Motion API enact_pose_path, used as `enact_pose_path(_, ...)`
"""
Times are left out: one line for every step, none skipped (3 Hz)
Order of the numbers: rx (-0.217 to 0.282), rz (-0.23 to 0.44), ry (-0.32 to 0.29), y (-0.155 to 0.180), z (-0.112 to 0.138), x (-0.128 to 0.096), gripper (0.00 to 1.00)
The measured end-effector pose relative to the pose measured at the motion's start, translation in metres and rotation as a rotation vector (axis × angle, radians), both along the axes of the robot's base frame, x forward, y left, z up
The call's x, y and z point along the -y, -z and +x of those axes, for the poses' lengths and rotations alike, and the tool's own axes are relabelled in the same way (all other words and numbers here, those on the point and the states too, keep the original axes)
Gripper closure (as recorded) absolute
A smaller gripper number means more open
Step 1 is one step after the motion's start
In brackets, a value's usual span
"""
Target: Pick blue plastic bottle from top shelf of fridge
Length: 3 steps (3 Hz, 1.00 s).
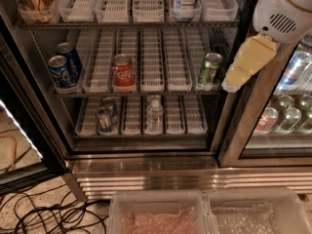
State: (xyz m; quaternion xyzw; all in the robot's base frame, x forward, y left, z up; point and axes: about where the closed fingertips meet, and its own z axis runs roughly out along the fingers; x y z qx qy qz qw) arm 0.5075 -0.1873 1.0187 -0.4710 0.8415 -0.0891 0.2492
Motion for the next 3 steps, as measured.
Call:
enact_pose_path(0.02, -0.015, -0.01, -0.002, -0.001, -0.005, 0.0)
enact_pose_path(0.079, 0.051, 0.046, -0.003, 0.012, -0.02, 0.0)
enact_pose_path(0.112, 0.168, 0.171, -0.011, 0.032, -0.027, 0.0)
